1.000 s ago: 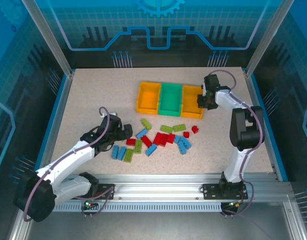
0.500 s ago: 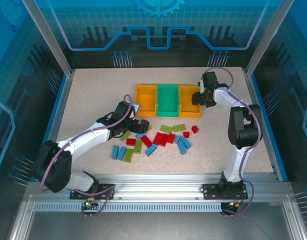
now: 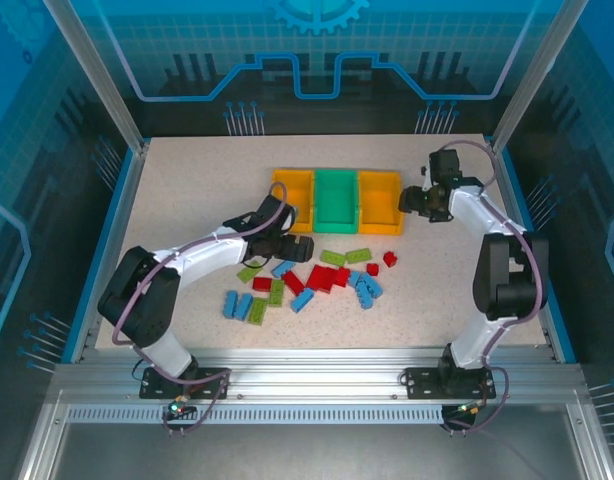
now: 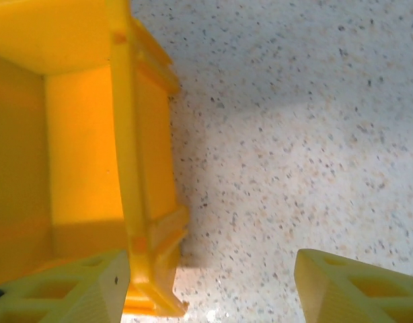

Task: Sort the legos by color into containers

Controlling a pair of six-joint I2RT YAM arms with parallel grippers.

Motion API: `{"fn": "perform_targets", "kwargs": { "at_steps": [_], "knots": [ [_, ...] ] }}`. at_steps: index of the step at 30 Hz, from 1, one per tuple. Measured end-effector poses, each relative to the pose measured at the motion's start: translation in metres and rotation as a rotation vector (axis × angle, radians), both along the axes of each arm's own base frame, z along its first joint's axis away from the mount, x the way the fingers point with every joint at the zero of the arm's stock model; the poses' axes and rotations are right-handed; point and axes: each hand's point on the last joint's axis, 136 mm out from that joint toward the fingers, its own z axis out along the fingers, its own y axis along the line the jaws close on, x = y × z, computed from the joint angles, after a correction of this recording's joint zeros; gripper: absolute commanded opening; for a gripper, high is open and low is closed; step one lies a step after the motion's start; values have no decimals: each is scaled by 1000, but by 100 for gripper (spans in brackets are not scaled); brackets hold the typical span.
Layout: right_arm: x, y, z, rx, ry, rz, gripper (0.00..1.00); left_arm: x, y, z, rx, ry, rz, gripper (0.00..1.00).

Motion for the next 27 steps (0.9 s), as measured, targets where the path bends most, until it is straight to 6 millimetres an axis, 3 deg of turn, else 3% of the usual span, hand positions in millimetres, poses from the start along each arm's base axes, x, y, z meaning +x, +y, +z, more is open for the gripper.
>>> {"fn": "perform_targets", "kwargs": {
  "at_steps": [10,18,27],
  "knots": [
    [-32,-2,-23,12,67,-36,68,12,-2,-19,-16,135,212,88],
    [-37,-2,-22,18,60,-44,69,10,2,-34,-12,202,328,72],
    [-41,-2,-27,18,62,-44,70,22,0,-29,-14,183,365,66]
  ]
}}
